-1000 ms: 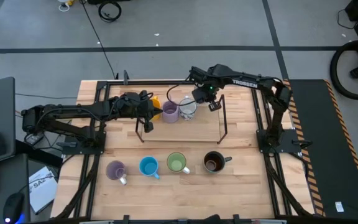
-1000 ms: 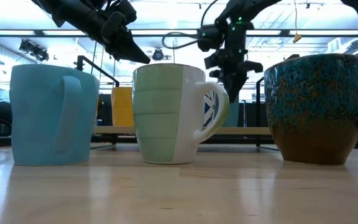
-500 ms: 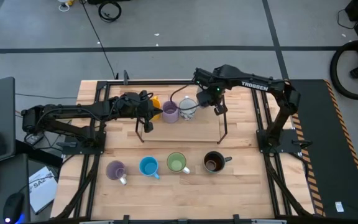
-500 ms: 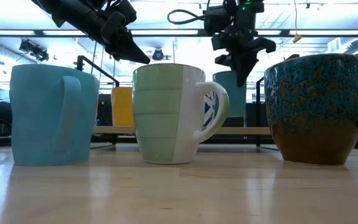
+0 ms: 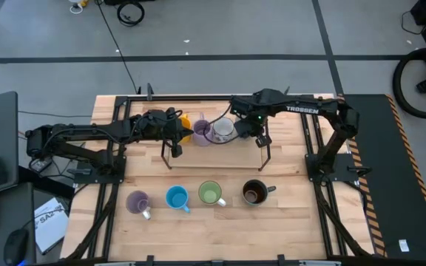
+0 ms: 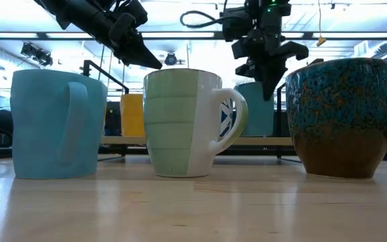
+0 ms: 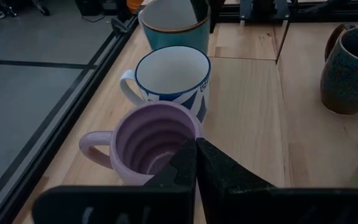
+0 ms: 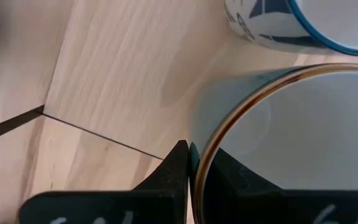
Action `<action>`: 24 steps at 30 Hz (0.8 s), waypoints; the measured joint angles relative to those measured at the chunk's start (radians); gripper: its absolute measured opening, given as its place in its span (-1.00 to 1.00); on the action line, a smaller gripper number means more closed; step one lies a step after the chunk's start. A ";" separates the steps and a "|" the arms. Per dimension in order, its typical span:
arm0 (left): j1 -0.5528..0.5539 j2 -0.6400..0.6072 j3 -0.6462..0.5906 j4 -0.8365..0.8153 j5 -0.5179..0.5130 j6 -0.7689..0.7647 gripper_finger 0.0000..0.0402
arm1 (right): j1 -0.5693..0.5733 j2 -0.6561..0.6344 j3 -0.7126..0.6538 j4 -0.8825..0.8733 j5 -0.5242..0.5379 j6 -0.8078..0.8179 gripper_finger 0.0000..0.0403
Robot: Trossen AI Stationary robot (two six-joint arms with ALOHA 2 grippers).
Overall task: Place coffee mugs
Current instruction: Put the light blue mug on the shelf
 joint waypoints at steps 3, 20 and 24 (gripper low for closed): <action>0.000 0.000 0.000 0.000 0.000 -0.001 -0.93 | 0.010 -0.039 -0.047 0.049 -0.004 0.001 -0.83; 0.000 0.000 0.000 0.047 0.000 0.001 -0.93 | 0.044 -0.130 -0.152 0.098 -0.015 -0.065 -0.82; 0.000 0.000 0.000 0.047 0.000 0.001 -0.93 | 0.038 -0.119 -0.152 0.106 -0.014 -0.115 -0.82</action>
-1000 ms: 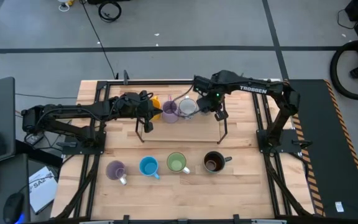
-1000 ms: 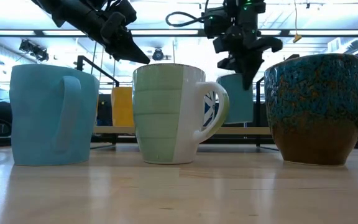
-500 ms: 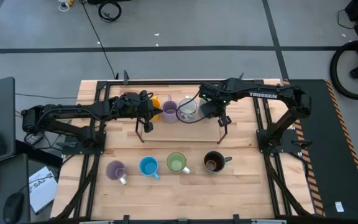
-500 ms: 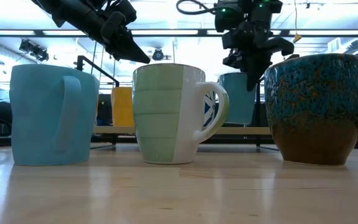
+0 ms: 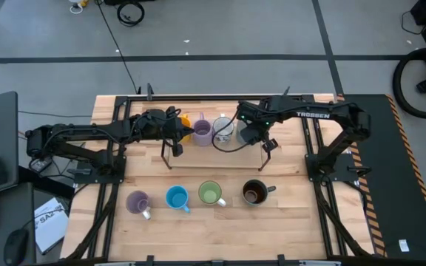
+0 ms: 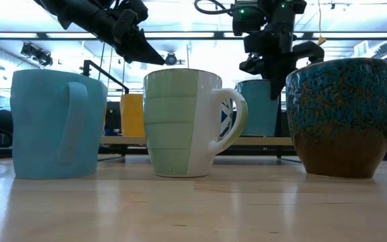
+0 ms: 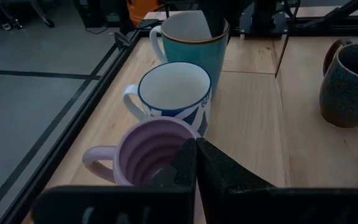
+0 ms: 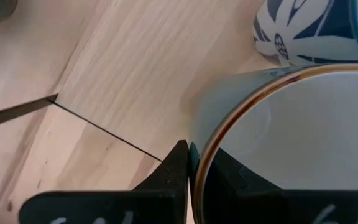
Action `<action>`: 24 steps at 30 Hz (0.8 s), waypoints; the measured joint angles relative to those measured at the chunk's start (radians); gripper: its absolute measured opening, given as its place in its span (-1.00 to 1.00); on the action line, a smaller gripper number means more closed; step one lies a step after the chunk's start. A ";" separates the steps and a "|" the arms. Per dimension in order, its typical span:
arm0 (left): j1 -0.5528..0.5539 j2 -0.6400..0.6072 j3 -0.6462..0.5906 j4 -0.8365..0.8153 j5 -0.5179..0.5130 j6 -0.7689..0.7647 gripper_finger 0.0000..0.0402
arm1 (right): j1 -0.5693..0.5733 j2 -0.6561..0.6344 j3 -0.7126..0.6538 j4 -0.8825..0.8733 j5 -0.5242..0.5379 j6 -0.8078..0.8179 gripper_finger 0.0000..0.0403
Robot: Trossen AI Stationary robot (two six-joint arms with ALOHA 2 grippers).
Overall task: Place coffee mugs
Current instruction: Put the light blue mug on the shelf
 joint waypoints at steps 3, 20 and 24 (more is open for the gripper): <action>0.000 0.000 0.000 0.000 0.000 0.000 -0.93 | -0.014 0.004 0.000 0.001 -0.015 -0.030 -0.82; -0.002 0.000 0.000 -0.001 0.001 0.000 -0.93 | -0.049 0.043 0.005 0.007 -0.067 -0.072 -0.81; -0.005 0.000 0.000 -0.001 0.000 0.000 -0.93 | -0.049 0.045 0.003 0.017 -0.051 -0.033 -0.71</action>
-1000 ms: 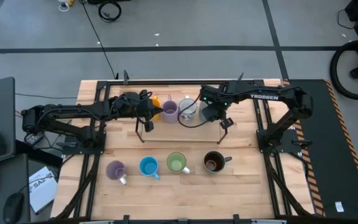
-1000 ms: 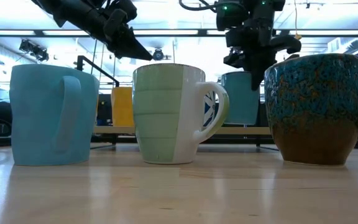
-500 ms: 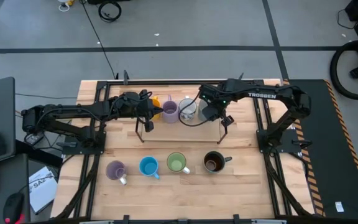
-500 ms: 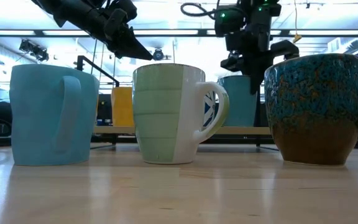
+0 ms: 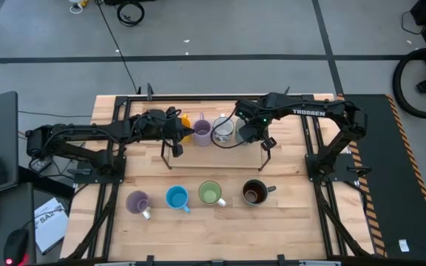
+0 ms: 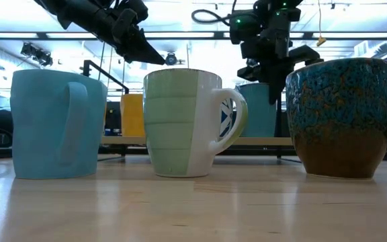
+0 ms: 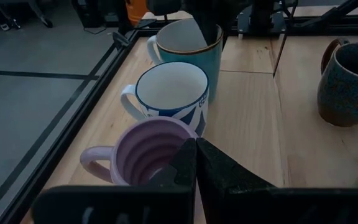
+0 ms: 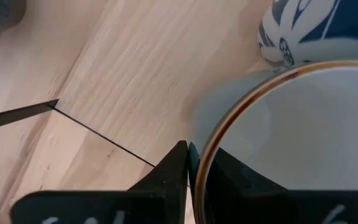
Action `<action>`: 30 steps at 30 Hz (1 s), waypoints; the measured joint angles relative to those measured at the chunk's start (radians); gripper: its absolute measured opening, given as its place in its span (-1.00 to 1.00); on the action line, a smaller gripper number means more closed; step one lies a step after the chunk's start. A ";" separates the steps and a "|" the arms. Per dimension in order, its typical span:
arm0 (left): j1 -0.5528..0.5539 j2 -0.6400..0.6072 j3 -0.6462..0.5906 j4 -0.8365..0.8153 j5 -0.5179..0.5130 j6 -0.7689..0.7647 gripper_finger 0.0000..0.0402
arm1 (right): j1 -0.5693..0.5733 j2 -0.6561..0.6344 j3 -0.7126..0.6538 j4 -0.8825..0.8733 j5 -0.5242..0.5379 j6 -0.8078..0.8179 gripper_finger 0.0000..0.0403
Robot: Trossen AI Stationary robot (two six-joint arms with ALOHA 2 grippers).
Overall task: Place coffee mugs
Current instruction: Put the light blue mug on the shelf
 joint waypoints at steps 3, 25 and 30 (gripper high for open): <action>0.000 0.000 0.000 0.000 0.000 0.000 -0.93 | 0.000 0.000 0.000 0.017 0.011 0.016 -0.63; 0.000 0.000 0.000 0.000 0.000 -0.001 -0.93 | 0.008 0.006 0.089 -0.042 0.061 0.147 -0.28; 0.000 0.000 0.000 0.000 0.000 -0.005 -0.93 | 0.011 0.005 0.123 -0.083 0.061 0.178 -0.26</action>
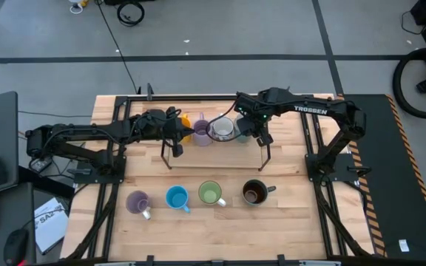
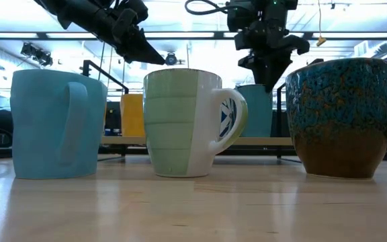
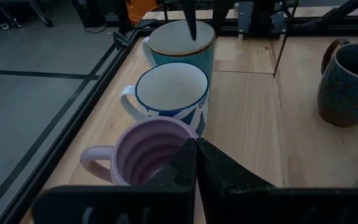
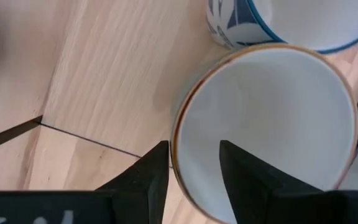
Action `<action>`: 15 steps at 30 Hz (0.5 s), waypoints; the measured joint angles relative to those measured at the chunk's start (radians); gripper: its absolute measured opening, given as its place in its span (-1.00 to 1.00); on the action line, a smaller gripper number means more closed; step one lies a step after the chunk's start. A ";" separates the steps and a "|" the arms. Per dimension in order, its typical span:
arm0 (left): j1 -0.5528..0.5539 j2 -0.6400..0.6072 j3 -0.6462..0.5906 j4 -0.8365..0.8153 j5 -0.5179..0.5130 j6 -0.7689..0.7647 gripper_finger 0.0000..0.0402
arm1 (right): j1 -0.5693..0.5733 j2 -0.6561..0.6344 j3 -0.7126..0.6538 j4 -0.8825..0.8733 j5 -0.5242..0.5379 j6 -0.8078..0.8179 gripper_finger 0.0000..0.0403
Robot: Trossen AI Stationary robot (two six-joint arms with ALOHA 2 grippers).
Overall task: Place coffee mugs
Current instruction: Put the light blue mug on the shelf, then adjust the mugs on the shelf
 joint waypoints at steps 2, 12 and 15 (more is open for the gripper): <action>0.000 0.000 0.000 0.000 0.000 -0.009 -0.93 | 0.004 0.000 0.018 -0.020 0.004 0.017 -0.26; 0.000 0.000 0.000 0.014 -0.031 -0.014 -0.72 | 0.046 -0.002 0.143 -0.065 0.027 0.119 -0.26; 0.000 0.000 0.000 0.014 -0.031 -0.014 -0.65 | 0.067 -0.003 0.162 -0.026 0.028 0.173 -0.26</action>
